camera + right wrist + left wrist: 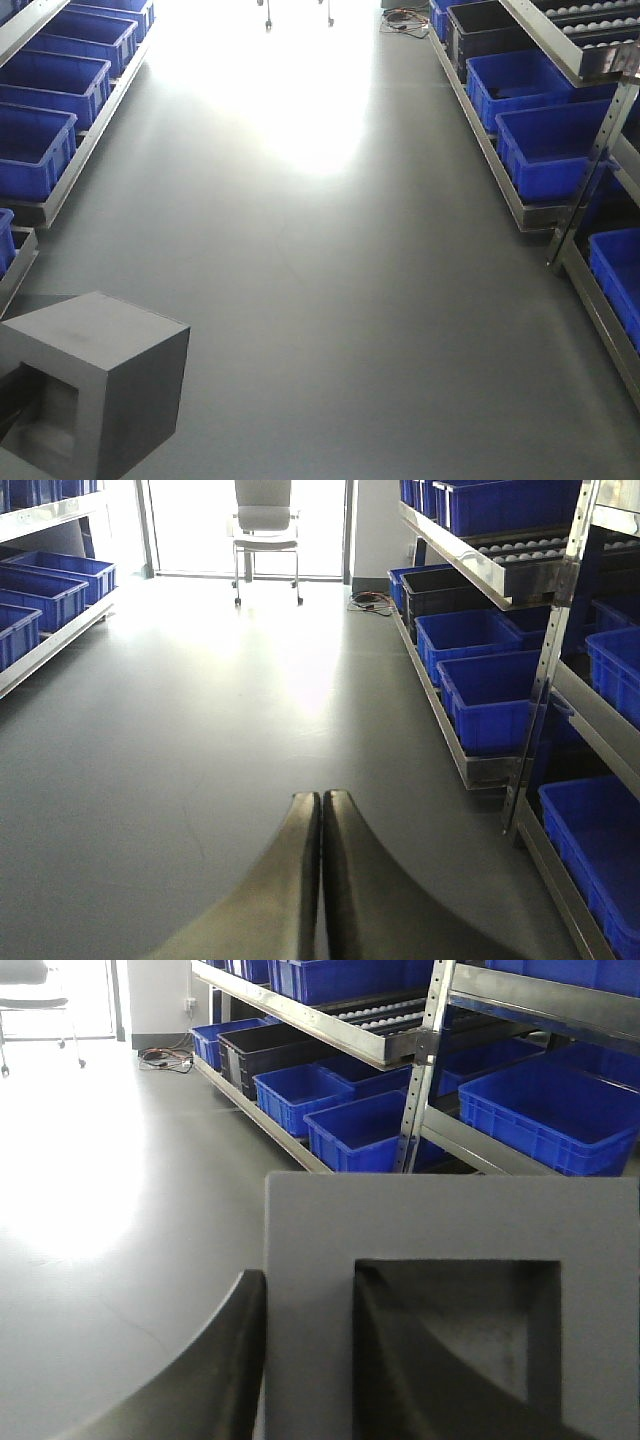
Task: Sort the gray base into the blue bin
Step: 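Drive down the aisle between the blue bin shelves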
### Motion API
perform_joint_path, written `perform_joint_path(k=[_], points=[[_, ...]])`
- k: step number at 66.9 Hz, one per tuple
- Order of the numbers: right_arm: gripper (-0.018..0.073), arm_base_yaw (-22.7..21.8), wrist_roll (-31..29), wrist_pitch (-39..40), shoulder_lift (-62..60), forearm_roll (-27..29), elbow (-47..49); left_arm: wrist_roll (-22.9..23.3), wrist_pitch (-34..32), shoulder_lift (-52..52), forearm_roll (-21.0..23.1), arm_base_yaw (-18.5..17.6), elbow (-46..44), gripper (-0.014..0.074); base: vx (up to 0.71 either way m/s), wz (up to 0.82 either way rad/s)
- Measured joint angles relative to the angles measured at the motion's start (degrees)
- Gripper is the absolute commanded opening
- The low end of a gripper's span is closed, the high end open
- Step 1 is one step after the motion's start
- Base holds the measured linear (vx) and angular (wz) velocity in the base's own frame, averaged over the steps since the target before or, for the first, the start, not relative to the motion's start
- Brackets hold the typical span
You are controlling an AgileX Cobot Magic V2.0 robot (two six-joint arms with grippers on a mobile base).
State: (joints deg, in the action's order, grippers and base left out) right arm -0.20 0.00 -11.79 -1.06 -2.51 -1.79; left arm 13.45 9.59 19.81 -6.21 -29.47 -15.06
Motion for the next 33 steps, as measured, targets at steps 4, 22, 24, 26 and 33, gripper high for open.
perform_joint_path(k=[4, 22, 24, 26, 33], points=[[-0.0005, 0.0, 0.0, 0.0, 0.0, 0.0, 0.0, 0.0, 0.0, 0.0, 0.0, 0.0, 0.0, -0.0007, 0.5, 0.02], [-0.0005, 0.0, 0.0, 0.0, 0.0, 0.0, 0.0, 0.0, 0.0, 0.0, 0.0, 0.0, 0.0, -0.0007, 0.5, 0.09], [-0.0005, 0.0, 0.0, 0.0, 0.0, 0.0, 0.0, 0.0, 0.0, 0.0, 0.0, 0.0, 0.0, -0.0007, 0.49, 0.16], [-0.0005, 0.0, 0.0, 0.0, 0.0, 0.0, 0.0, 0.0, 0.0, 0.0, 0.0, 0.0, 0.0, -0.0007, 0.49, 0.17], [-0.0005, 0.0, 0.0, 0.0, 0.0, 0.0, 0.0, 0.0, 0.0, 0.0, 0.0, 0.0, 0.0, -0.0007, 0.48, 0.18]])
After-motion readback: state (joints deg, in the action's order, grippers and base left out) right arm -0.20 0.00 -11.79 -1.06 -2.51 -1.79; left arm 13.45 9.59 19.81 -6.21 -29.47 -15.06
